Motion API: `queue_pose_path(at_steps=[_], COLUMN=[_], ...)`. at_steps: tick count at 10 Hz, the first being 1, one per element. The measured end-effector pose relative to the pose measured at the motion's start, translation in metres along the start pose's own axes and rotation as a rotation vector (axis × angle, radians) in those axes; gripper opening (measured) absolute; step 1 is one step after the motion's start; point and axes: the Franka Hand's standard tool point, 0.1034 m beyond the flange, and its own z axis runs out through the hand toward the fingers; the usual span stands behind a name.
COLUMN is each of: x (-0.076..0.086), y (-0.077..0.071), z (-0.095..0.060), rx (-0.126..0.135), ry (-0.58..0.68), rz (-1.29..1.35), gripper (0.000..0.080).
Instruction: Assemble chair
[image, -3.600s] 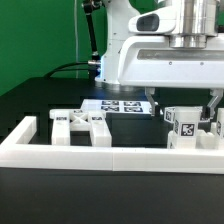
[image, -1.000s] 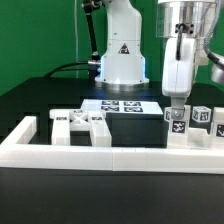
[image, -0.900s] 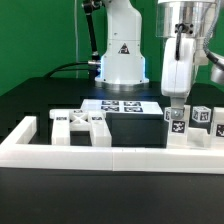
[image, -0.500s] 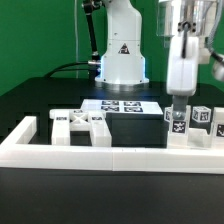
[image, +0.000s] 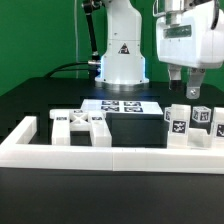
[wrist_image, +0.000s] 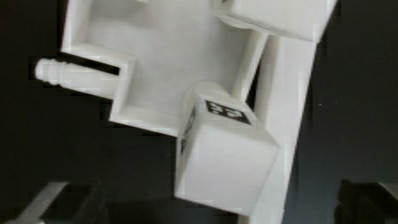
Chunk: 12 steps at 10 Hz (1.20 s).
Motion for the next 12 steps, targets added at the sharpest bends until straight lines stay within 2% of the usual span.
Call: queue_pose_path(at_steps=[5, 6, 9, 12], x=[-0.0002, -0.0022, -0.0017, -0.0013], y=[0.0006, 0.0016, 0.005, 0.0054], z=[0.0011, -0.0003, -0.0041, -0.003], rx=[-0.002, -0.007, 0.0, -0.002], ry=[0.001, -0.003, -0.005, -0.004], rz=[-0.005, -0.064, -0.249, -0.32], gripper=[0.0649, 0.0649, 0.0649, 0.0649])
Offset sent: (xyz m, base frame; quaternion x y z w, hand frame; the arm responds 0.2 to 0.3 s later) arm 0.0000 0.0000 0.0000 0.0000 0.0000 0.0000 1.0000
